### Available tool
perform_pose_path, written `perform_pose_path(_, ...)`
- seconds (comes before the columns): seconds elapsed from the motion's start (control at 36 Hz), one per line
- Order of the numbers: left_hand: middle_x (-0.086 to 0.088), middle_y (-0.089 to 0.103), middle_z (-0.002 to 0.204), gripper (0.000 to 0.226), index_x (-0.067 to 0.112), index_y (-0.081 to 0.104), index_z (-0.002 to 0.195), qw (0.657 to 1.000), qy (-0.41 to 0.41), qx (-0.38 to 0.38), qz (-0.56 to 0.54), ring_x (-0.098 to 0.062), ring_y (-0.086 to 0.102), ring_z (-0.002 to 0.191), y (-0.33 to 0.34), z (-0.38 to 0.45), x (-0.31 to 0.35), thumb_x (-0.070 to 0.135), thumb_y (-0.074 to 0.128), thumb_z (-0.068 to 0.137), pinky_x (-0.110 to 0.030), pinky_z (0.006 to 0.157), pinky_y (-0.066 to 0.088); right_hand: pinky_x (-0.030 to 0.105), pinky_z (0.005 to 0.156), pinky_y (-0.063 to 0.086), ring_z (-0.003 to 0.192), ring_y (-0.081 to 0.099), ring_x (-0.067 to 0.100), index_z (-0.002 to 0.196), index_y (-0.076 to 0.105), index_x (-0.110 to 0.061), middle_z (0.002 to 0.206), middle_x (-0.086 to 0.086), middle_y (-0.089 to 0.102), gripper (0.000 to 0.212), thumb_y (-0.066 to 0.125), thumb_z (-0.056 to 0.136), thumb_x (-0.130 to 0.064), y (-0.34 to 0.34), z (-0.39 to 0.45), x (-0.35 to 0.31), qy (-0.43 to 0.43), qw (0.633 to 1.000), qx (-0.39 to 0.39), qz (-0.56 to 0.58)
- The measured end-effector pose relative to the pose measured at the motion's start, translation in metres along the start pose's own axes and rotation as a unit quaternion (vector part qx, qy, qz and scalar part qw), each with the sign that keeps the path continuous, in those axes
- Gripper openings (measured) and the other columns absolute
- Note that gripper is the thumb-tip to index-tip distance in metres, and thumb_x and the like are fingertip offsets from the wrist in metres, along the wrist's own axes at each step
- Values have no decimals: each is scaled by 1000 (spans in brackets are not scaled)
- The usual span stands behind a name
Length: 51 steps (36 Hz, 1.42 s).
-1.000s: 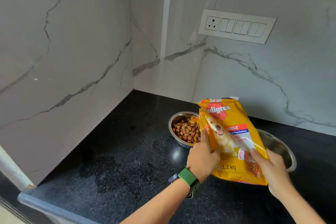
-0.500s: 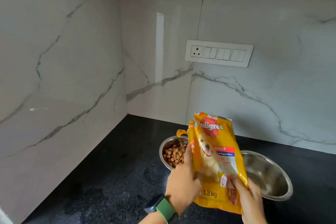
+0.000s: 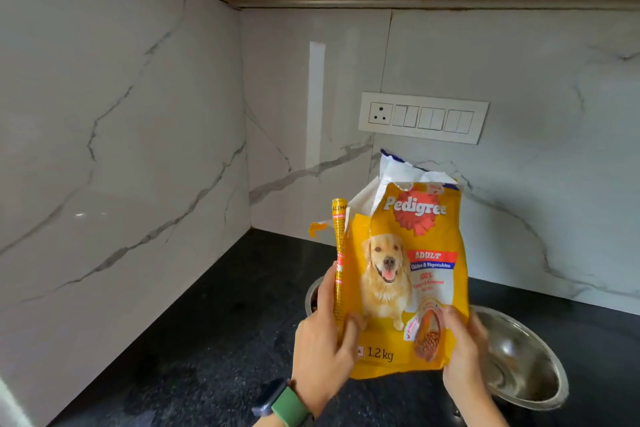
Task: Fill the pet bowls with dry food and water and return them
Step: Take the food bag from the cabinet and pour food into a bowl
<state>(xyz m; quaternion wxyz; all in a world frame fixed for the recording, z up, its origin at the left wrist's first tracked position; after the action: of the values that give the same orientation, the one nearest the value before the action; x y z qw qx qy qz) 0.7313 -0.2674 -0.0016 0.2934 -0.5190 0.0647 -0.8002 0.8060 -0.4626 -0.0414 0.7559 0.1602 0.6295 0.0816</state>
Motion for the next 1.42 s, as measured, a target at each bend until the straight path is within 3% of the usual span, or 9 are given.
perform_pose_path(0.11, 9, 69, 80, 55, 58, 18, 128, 999, 3, 41, -16, -6, 65, 70, -10, 8, -1, 53, 33, 75, -23, 62, 53, 20, 55, 56, 61, 69, 6, 75, 73, -22, 67, -7, 73, 34, 50, 90, -3, 12, 11, -11, -12, 1000, -11, 0)
perform_pose_path(0.22, 11, 65, 69, 50, 46, 29, 127, 995, 39, 84, -31, -5, 60, 59, -24, 13, 6, 48, 38, 78, -17, 51, 45, 20, 57, 56, 65, 69, 6, 73, 76, -32, 70, -7, 74, 27, 76, 58, -55, 26, 12, -25, -19, 999, -46, 20)
perform_pose_path(0.33, -3, 71, 74, 45, 45, 30, 125, 994, 66, 83, -33, -12, 66, 68, -33, 21, 10, 46, 41, 81, -28, 58, 52, 18, 56, 55, 66, 69, 5, 71, 77, -32, 70, -8, 74, 53, 42, 92, 1, 36, 18, -26, -15, 994, -105, 29)
perform_pose_path(0.47, -3, 70, 82, 42, 42, 33, 123, 997, 43, 23, -58, -12, 67, 71, -37, 28, 16, 41, 51, 85, -21, 62, 55, 18, 57, 55, 67, 69, 7, 73, 77, -30, 72, -7, 74, 59, 36, 86, 11, 42, 21, -39, -19, 994, -104, 28)
perform_pose_path(0.61, 15, 65, 114, 72, 44, 40, 122, 974, -96, -30, -202, -6, 66, 102, -35, 32, 2, 68, 67, 60, -37, 86, 57, 21, 57, 57, 67, 70, 9, 72, 76, -26, 74, -5, 74, 57, 34, 86, 10, 41, 26, -55, -16, 994, -79, 71)
perform_pose_path(0.72, 6, 72, 105, 32, 30, 61, 104, 966, -130, -29, -220, -16, 70, 96, -41, 35, 8, 46, 68, 77, -47, 85, 56, 23, 59, 58, 71, 71, 11, 91, 68, -19, 78, -5, 75, 41, 37, 87, 8, 47, 27, -69, -25, 994, -97, 46)
perform_pose_path(1.14, -7, 76, 84, 16, 15, 70, 78, 974, -22, 137, -181, -27, 73, 73, -173, 67, 110, 31, 67, 78, -44, 62, 59, 16, 64, 54, 90, 68, 2, 105, 58, -28, 93, -16, 72, 30, 48, 92, -4, 163, 11, -197, -173, 943, -268, -88)
perform_pose_path(1.25, -3, 74, 69, 14, 10, 66, 80, 967, 29, 220, -129, -21, 70, 59, -223, 67, 138, 12, 56, 90, -25, 44, 52, 16, 64, 54, 90, 67, 0, 103, 57, -28, 91, -18, 72, 28, 50, 92, -3, 200, 2, -229, -208, 924, -307, -90)
perform_pose_path(1.42, -32, 65, 85, 36, -8, 57, 83, 949, 87, 296, -69, -44, 61, 66, -286, 75, 183, 28, 61, 79, -45, 58, 50, 23, 70, 57, 88, 69, 7, 103, 52, -32, 100, -7, 69, 32, 58, 88, -4, 255, -5, -286, -268, 899, -335, -91)
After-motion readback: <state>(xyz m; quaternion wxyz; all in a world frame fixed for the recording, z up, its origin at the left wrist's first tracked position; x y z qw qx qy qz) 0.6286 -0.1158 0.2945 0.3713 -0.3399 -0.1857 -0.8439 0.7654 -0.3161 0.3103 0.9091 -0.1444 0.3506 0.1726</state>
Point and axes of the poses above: each hand's wrist, its own z-axis towards the middle knuckle, its own y-axis out of the palm, x = y × z, the point moved 7 cm from there along z, towards the middle knuckle
